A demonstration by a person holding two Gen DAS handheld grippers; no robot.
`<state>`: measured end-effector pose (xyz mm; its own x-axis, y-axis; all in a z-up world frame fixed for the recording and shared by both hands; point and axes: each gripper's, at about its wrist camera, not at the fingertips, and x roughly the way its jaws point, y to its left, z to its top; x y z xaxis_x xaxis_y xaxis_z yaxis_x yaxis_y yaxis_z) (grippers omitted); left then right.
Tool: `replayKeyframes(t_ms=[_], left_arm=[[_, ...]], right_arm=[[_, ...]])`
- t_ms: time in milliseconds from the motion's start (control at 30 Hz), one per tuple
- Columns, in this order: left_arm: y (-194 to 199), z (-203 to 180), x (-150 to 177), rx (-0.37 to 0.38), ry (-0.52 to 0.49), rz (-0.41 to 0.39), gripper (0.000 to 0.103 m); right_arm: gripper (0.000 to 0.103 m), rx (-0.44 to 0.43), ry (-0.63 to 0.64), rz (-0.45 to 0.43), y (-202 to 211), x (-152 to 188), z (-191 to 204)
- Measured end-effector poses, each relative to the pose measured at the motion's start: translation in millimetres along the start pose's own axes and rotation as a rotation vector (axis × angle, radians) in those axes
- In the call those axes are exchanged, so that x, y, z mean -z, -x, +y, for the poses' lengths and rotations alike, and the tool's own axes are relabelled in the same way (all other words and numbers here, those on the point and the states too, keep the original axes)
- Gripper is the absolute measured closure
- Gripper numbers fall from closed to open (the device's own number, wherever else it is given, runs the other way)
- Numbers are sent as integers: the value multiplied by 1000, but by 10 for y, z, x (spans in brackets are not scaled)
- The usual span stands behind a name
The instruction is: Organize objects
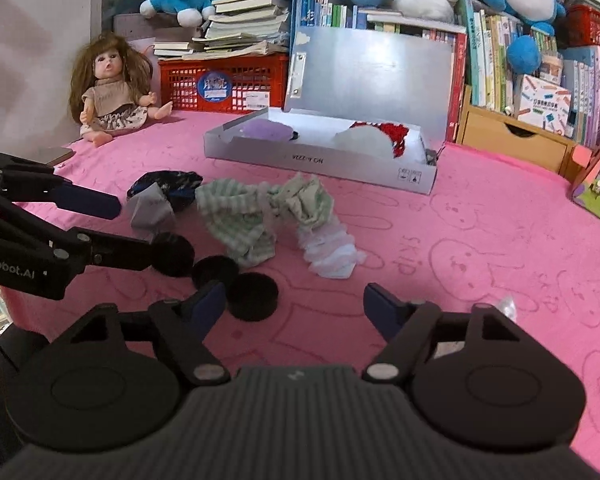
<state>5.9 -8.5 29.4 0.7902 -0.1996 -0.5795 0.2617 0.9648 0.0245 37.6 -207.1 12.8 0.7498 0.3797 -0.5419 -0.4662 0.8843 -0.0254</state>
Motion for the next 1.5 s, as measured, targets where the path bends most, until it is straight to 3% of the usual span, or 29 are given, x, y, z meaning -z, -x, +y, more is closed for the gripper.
replayKeyframes(t_ms=[100, 267, 600, 833, 1167, 1500], left_arm=[[23, -59, 8, 28, -23, -7, 50], [12, -175, 36, 47, -72, -22, 58], [-129, -172, 20, 37, -57, -13, 59], [-146, -189, 55, 63, -52, -8, 62], [-350, -266, 41, 38, -34, 4, 61], [-370, -295, 39, 28, -28, -13, 65]], right_arm=[[22, -19, 10, 3, 0, 15, 31], [35, -25, 17, 14, -32, 23, 68], [67, -55, -15, 27, -90, 14, 91], [68, -21, -54, 25, -70, 7, -3], [67, 43, -50, 14, 27, 52, -79], [67, 38, -59, 13, 20, 70, -72]])
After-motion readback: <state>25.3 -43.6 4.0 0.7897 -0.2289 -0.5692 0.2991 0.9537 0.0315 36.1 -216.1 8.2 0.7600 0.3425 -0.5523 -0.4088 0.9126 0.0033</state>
